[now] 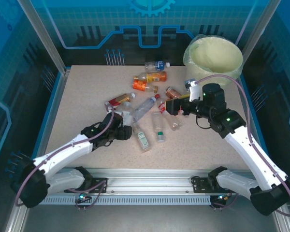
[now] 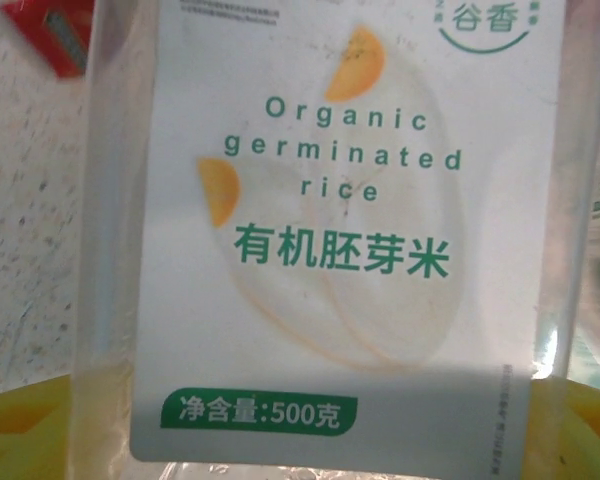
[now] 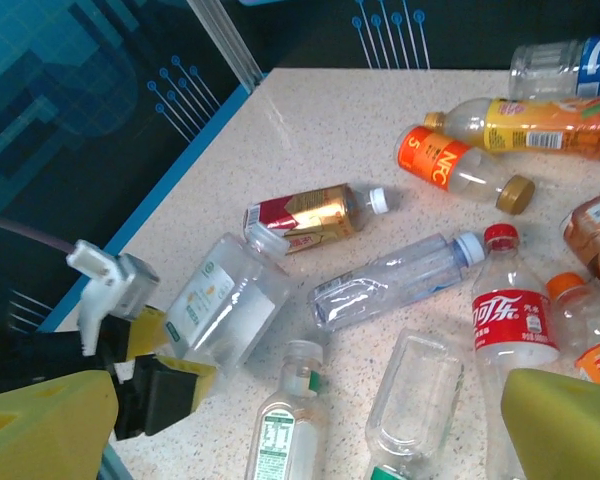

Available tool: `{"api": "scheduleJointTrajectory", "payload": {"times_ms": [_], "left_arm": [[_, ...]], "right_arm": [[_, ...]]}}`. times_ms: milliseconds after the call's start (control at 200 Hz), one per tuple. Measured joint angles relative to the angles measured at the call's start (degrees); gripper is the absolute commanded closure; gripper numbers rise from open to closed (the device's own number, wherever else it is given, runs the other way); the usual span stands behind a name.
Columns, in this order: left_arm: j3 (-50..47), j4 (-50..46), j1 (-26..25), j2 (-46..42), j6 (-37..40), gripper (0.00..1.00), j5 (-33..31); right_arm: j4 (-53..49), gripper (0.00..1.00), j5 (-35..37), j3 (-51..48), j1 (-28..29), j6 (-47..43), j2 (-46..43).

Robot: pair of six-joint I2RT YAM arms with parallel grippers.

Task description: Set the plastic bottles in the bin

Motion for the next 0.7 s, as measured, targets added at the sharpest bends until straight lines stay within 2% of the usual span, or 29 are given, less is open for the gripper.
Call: {"api": "scheduleJointTrajectory", "payload": {"times_ms": [145,400,595,700], "left_arm": [[4.6,1.2,-5.0,-1.7,1.8,0.43,-0.2],[12.4,7.2,-14.1,1.4,8.0,0.44,0.5],[12.6,11.2,-17.1,3.3,9.7,0.44,2.0],[12.6,12.5,-17.4,3.4,10.2,0.44,2.4]], "right_arm": [[-2.6,0.00,-0.5,2.9,0.9,1.9,2.7],[-2.2,0.00,-7.5,6.1,2.8,6.3,7.6],[-2.2,0.00,-8.2,6.2,3.4,9.9,11.3],[-2.2,0.08,-8.8,6.2,3.4,11.2,13.2]]}}
